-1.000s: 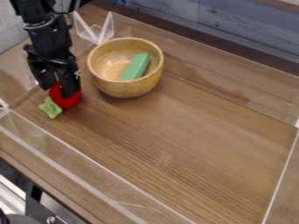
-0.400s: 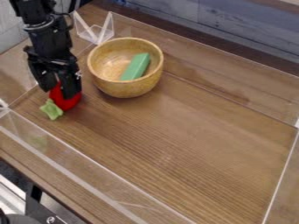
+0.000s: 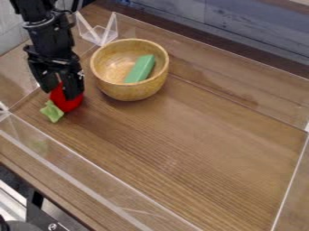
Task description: Move the red object to the right side of the table
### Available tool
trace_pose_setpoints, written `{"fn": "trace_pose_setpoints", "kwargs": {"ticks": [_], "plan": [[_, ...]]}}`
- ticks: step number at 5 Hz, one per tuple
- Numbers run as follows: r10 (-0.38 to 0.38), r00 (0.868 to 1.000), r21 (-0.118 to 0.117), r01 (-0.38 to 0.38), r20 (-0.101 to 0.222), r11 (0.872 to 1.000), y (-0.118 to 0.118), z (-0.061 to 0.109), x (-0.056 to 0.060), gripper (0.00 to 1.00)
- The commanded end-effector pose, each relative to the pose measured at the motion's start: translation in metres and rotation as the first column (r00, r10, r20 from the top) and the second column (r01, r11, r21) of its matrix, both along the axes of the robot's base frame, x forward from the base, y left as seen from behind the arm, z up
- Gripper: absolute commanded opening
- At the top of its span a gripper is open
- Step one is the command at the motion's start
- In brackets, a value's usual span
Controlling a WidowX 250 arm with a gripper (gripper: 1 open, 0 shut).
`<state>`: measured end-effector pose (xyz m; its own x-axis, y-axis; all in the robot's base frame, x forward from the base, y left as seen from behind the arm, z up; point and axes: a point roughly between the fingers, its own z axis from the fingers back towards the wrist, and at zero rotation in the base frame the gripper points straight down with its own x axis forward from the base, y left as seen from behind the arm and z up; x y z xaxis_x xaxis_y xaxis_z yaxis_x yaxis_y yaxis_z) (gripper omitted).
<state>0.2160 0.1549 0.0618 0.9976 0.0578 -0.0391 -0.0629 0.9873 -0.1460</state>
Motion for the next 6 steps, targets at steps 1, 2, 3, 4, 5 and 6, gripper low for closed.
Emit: {"fn": "trace_pose_setpoints", "kwargs": {"ticks": [1, 2, 3, 4, 5, 6], "plan": [[-0.003, 0.999, 0.034, 0.001, 0.035, 0.999, 0.002, 0.009, 0.005, 0.00], [0.000, 0.999, 0.031, -0.001, 0.034, 1.000, 0.000, 0.010, 0.006, 0.00], [-0.003, 0.998, 0.028, 0.001, 0.056, 1.000, -0.007, 0.024, 0.011, 0.00], [-0.006, 0.997, 0.025, 0.004, 0.081, 1.000, -0.015, 0.040, 0.016, 0.00], [-0.013, 0.992, 0.013, 0.011, 0.123, 1.000, -0.030, 0.066, 0.027, 0.00], [-0.050, 0.988, -0.012, 0.052, 0.144, 0.999, -0.065, 0.083, 0.045, 0.00]]}}
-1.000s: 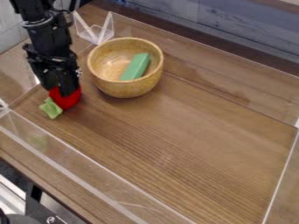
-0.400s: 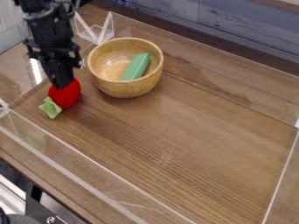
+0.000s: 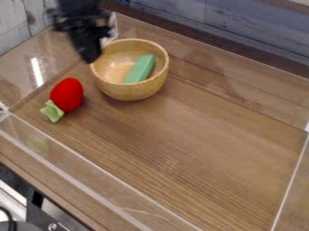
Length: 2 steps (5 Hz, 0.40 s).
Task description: Move the red object to the right side of the table
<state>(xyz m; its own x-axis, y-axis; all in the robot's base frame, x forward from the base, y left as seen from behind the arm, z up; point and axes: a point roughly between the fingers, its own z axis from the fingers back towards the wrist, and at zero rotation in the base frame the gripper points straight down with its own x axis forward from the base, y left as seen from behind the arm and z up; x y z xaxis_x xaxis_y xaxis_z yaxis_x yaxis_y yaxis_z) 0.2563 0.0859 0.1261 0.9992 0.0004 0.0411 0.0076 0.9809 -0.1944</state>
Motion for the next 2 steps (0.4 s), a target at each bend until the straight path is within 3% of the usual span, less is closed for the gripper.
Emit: {"fn": "trace_pose_setpoints", "kwargs": {"ticks": [1, 2], "plan": [[0.032, 0.997, 0.031, -0.034, 0.066, 0.999, 0.027, 0.010, -0.006, 0.00], [0.068, 0.996, 0.039, -0.070, 0.061, 0.997, 0.043, 0.008, -0.011, 1.00]]}}
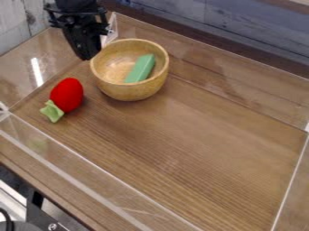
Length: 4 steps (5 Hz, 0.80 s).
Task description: Move the red object to the right side of the table
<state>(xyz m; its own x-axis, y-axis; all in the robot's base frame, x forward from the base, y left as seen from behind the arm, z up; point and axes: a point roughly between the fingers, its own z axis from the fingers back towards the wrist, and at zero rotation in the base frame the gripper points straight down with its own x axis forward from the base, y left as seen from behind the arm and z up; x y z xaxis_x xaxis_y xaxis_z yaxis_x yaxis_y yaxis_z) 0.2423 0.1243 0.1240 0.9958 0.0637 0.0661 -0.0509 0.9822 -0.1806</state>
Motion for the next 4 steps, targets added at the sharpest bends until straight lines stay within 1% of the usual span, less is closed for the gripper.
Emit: {"fn": "trace_pose_setpoints", "kwargs": {"ticks": [1, 2, 3, 4], "plan": [[0.030, 0.999, 0.039, -0.030, 0.018, 0.999, 0.018, 0.004, -0.002, 1.00], [0.028, 1.000, 0.055, -0.028, 0.002, 0.998, 0.029, -0.006, -0.010, 1.00], [0.033, 0.999, 0.074, -0.032, -0.008, 0.997, 0.039, -0.017, -0.016, 1.00], [0.038, 0.999, 0.090, -0.037, -0.005, 0.995, 0.046, -0.030, -0.020, 1.00]]}}
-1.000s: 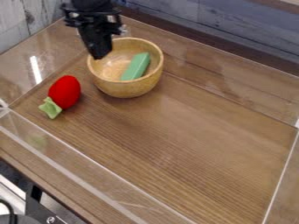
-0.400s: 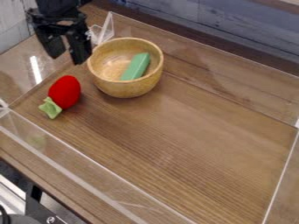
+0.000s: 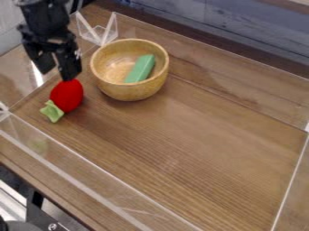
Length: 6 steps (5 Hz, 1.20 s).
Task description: Move the red object to the right side of the table
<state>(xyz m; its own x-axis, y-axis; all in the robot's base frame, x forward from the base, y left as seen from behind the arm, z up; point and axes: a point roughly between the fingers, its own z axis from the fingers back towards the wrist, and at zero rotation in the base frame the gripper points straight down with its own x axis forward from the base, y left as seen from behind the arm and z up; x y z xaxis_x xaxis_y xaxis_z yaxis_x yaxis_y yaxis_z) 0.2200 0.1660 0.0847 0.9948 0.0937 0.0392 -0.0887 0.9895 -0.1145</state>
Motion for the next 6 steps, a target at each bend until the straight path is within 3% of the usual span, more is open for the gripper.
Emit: {"fn": "trace_pose_setpoints", "kwargs": {"ticks": [1, 3, 4, 5, 6], "plan": [[0.003, 1.000, 0.039, -0.004, 0.021, 0.999, 0.006, -0.005, 0.002, 1.00], [0.006, 1.000, 0.056, -0.006, 0.004, 0.998, 0.007, -0.032, 0.004, 1.00], [0.011, 1.000, 0.057, -0.010, -0.005, 0.998, 0.008, -0.040, 0.005, 0.00], [0.015, 1.000, 0.054, -0.015, -0.010, 0.998, 0.007, -0.041, 0.006, 0.00], [0.022, 1.000, 0.051, -0.022, 0.001, 0.998, 0.004, -0.030, 0.008, 0.00]]}}
